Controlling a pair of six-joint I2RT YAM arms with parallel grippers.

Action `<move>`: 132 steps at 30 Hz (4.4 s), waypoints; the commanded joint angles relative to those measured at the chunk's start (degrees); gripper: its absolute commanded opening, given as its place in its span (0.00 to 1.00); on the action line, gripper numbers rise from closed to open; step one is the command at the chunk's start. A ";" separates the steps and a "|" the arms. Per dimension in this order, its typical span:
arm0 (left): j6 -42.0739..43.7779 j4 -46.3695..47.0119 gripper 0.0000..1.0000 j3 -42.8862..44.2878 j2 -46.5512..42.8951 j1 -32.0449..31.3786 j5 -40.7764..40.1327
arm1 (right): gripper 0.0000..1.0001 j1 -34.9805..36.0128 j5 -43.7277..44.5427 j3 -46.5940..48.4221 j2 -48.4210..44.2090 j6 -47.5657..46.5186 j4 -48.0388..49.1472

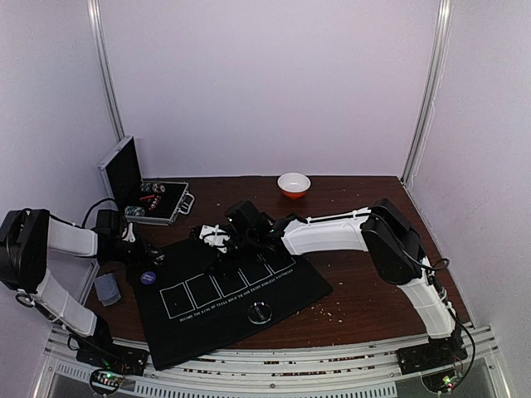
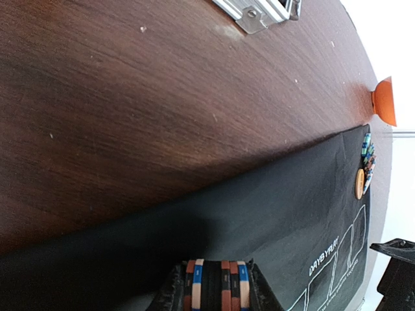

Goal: Distribute texas hold em gaming equipment
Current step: Pass from the left arm to the right

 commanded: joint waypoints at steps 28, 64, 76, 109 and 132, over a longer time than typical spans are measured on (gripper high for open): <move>-8.68 25.55 0.03 -7.46 6.37 -0.50 13.14 | 0.93 0.76 -8.07 17.48 10.76 9.90 4.36; -4.66 16.30 0.02 -9.12 12.00 -5.42 13.79 | 0.56 4.88 7.67 32.14 25.59 18.79 1.52; -2.19 12.81 0.07 -9.36 14.21 -9.17 13.42 | 0.43 4.92 7.23 30.04 24.79 16.20 2.53; -0.15 7.94 0.11 -4.51 11.98 -8.79 12.38 | 0.38 3.73 5.27 26.84 22.98 12.69 7.95; 2.27 0.27 0.56 2.24 8.12 -7.92 3.45 | 0.18 4.27 5.73 25.72 23.35 9.61 3.75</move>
